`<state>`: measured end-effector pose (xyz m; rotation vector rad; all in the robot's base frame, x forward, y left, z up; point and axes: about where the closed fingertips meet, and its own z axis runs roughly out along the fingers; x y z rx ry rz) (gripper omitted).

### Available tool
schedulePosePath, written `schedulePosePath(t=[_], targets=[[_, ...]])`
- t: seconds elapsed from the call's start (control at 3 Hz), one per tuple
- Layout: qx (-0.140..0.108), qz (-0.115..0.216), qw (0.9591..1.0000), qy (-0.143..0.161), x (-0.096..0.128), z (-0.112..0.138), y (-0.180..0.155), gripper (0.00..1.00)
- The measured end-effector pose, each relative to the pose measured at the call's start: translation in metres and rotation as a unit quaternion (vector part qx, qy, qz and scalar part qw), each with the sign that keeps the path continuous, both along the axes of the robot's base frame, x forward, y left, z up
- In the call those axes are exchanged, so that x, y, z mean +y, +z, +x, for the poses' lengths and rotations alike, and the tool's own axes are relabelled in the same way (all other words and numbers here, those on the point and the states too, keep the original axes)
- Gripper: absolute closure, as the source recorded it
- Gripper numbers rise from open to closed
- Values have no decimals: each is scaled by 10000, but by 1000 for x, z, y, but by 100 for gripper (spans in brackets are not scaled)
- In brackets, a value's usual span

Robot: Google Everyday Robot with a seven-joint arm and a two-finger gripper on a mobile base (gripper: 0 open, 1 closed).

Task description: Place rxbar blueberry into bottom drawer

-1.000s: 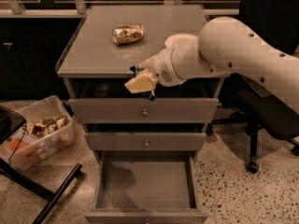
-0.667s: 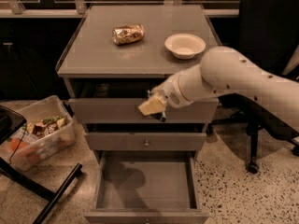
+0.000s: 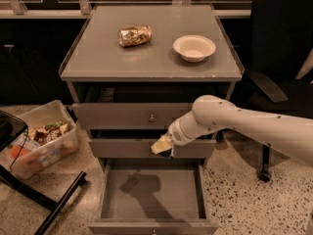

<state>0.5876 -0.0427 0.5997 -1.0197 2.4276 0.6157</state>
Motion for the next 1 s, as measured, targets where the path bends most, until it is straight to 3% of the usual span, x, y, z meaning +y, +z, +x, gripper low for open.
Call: schedulePosePath(t=[0.33,0.67,1.0], targets=[[0,0,10000,1,0,0,0,100],[-60,81,9997,212,21,-10,-6,100],[73,213,9993,294,29,-21,-56,100]])
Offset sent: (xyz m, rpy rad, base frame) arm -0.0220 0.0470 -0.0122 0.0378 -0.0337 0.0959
